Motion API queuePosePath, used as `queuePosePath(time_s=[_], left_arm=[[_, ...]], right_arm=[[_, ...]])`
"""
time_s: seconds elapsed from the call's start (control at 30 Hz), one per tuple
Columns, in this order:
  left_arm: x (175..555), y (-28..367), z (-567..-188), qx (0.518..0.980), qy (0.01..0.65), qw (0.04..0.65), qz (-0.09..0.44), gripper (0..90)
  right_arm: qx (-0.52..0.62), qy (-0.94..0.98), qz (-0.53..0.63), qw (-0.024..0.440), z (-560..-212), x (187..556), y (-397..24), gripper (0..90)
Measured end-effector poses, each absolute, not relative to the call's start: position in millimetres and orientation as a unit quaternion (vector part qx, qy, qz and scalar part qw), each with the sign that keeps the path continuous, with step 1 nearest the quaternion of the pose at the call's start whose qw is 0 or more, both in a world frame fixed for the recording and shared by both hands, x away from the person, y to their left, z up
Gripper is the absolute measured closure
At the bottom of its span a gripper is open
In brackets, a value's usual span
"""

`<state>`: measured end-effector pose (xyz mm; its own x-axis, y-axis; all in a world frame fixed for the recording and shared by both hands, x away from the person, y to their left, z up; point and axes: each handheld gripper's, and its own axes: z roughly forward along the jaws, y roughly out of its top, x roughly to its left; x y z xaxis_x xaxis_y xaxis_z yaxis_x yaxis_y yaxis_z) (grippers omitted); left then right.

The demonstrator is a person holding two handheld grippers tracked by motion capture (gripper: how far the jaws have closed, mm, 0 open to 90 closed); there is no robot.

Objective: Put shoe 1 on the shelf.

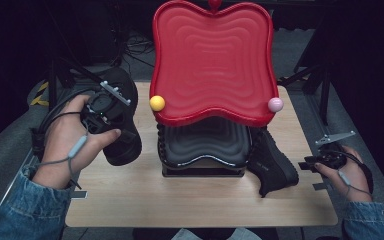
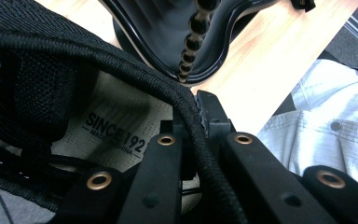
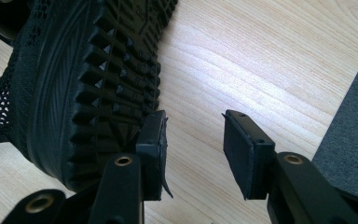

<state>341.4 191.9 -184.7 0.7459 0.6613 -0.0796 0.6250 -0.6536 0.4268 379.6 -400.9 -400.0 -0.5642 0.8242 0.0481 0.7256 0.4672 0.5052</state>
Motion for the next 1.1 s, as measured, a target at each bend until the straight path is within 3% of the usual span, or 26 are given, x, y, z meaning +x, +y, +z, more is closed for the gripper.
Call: queuePosePath(time_s=[1.1], left_arm=[[321.9,172.2,-94.8,0.906,0.332,0.235,0.117,87.8]], right_arm=[[0.457,0.850,0.245,0.098,-403.0,382.5,-403.3,60.2]])
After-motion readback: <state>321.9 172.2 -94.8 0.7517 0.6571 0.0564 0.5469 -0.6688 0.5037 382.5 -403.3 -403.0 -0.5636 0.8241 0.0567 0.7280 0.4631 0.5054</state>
